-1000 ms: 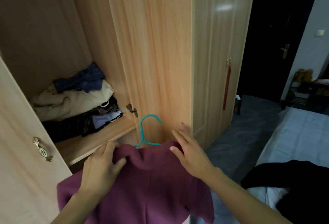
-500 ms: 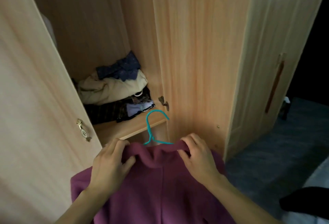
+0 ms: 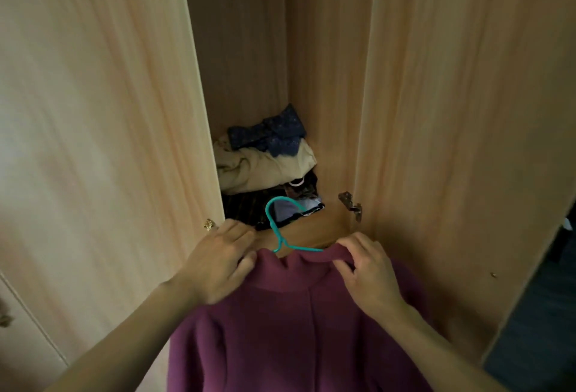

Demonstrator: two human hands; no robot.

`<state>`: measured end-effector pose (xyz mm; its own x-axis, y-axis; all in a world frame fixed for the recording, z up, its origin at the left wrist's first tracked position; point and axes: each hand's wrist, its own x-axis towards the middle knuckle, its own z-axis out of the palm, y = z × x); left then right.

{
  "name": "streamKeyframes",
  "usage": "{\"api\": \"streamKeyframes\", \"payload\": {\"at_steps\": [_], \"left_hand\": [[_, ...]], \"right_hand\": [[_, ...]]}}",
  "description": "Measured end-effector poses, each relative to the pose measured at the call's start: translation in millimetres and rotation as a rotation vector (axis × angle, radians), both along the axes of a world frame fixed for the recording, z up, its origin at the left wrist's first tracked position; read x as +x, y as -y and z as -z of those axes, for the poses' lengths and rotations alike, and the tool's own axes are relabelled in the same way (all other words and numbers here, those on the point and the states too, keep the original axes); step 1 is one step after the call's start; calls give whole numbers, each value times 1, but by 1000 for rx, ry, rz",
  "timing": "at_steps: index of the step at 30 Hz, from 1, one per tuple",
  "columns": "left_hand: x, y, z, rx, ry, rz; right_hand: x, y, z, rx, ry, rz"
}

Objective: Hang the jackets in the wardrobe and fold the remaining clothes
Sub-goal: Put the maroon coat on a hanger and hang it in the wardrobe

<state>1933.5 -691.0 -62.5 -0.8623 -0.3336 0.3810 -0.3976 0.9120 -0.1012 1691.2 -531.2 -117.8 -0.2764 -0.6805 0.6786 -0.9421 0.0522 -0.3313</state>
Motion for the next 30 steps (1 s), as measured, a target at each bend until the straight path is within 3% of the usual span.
{"api": "streamKeyframes", "payload": {"at_steps": [8,15,18,24,30], "left_hand": [[-24,77,-22,-310,173,-352],[-31,90,-37,-499,528,-583],[-39,75,-43,-489,571,-612],[-45,33,-43,-382,442,-642],[-34,-31,-43,-310,452,-723]], "right_hand": [[6,36,-14,-45,-33,9],[-4,50,-21,-23,3,-3],[-12,43,-22,-23,14,-29],[-32,12,-28,-98,51,-64],[-42,-17,-23,-99,98,-151]]}}
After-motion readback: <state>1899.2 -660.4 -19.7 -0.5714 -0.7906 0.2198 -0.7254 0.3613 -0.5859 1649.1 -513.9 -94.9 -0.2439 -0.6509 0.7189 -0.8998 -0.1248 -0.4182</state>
